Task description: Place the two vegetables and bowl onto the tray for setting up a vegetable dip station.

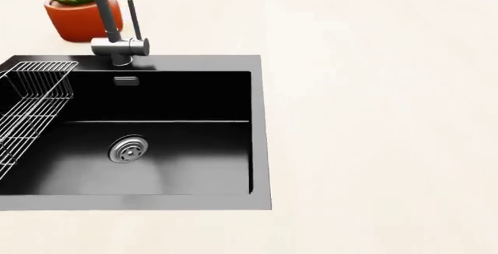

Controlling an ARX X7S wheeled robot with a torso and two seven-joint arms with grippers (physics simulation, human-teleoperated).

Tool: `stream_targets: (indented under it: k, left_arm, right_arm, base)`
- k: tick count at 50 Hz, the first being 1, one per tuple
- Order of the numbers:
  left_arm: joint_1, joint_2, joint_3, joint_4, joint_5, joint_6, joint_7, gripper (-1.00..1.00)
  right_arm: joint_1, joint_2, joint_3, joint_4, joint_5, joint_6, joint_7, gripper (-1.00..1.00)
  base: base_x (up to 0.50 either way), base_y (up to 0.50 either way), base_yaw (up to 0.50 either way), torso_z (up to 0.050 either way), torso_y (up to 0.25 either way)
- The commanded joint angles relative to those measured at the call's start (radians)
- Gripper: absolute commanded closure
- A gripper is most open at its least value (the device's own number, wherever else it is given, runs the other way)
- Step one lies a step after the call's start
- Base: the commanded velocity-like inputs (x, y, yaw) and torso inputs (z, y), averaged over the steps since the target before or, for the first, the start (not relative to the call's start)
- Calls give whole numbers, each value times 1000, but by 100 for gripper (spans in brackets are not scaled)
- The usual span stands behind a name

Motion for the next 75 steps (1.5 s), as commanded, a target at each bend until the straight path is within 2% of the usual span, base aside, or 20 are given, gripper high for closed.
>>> stream_targets:
  k: [1, 75]
  left_arm:
    - [4, 1, -2, 3, -1, -1, -2, -100]
    - [0, 2, -16, 2, -4, -15, -4, -100]
  right_arm:
    - [3, 10, -10, -1, 5, -9, 0, 100]
    - [11, 44, -66, 2, 24, -80, -6, 100]
  base:
    - [44, 500, 0, 0, 0]
    - [23, 500, 0, 0, 0]
